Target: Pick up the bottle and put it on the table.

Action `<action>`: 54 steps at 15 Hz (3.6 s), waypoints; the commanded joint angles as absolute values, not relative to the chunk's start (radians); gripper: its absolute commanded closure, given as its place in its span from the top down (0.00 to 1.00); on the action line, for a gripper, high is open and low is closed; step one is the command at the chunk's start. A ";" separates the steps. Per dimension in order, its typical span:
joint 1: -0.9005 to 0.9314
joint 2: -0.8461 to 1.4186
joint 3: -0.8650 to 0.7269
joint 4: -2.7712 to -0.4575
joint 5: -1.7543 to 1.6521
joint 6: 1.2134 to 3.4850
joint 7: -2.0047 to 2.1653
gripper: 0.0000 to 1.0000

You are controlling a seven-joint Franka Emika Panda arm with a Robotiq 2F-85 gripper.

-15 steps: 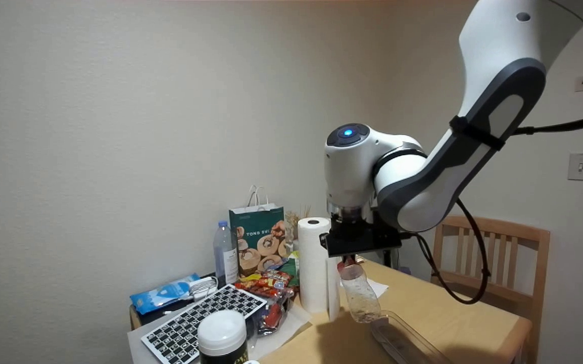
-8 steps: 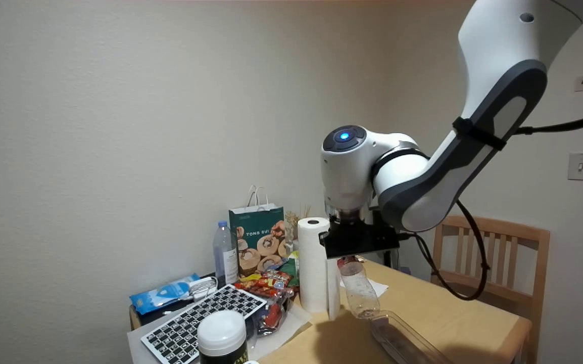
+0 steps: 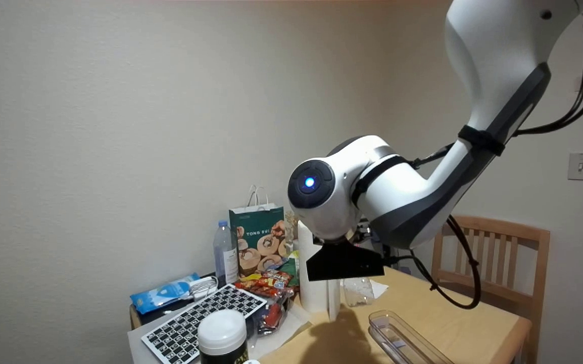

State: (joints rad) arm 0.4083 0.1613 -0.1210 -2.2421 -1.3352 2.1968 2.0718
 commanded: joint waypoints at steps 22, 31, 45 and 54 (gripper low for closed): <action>0.279 0.407 0.170 -2.141 -1.387 1.765 2.388 0.04; 0.281 0.531 0.167 -2.062 -1.381 1.774 2.386 0.04; 0.289 0.668 0.159 -1.959 -1.386 1.662 2.551 0.49; 0.275 0.664 0.160 -1.932 -1.370 1.668 2.524 1.00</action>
